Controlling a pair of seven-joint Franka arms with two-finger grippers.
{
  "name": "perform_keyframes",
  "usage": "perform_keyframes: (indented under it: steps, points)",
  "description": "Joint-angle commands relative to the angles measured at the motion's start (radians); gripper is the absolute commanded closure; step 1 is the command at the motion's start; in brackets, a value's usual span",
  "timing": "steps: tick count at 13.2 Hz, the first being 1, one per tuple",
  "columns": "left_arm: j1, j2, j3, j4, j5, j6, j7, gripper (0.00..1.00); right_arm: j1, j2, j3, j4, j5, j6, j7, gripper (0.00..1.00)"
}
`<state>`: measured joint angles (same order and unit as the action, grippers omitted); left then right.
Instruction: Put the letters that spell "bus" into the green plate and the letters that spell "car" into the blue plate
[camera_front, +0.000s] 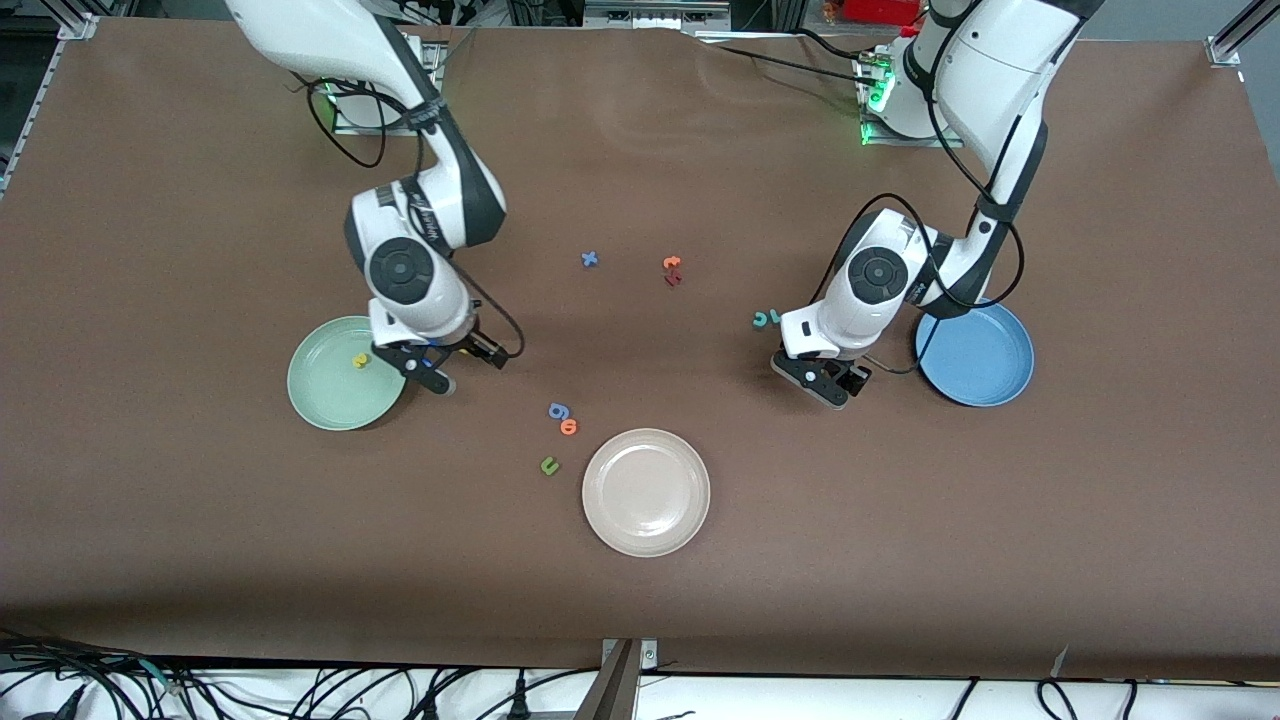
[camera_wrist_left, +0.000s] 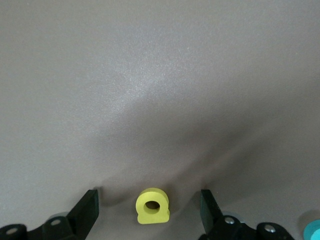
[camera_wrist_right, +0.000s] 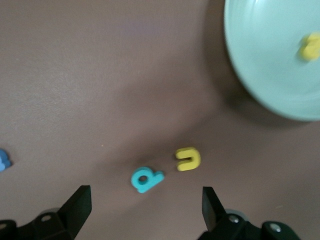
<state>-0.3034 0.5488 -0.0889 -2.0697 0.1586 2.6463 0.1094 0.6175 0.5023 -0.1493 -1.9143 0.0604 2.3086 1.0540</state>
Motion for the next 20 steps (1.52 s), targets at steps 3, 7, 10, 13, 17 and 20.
perform_keyframes:
  steps: [3,7,10,13,17,20]
  points:
    - [-0.008,0.022,0.009,0.002,0.028,0.017,0.016,0.35,0.018,0.055,-0.007,0.004,0.015,0.044,0.067,0.11]
    - [-0.006,0.025,0.009,0.003,0.028,0.017,0.018,0.69,0.024,0.101,-0.001,0.001,0.016,0.107,0.109,0.21]
    - [-0.003,0.019,0.011,0.005,0.027,0.015,0.050,0.81,0.024,0.104,0.004,0.000,0.016,0.107,0.107,0.39]
    - [0.019,-0.029,0.020,0.005,0.016,-0.006,0.136,0.87,0.024,0.108,0.005,0.001,0.016,0.107,0.107,0.56]
    - [0.102,-0.118,0.043,0.020,-0.052,-0.149,0.278,0.87,0.024,0.107,0.005,0.006,0.015,0.101,0.089,0.84]
    - [0.135,-0.130,0.153,0.043,-0.261,-0.222,0.560,0.86,0.024,0.082,0.002,0.017,0.006,0.069,0.063,0.85]
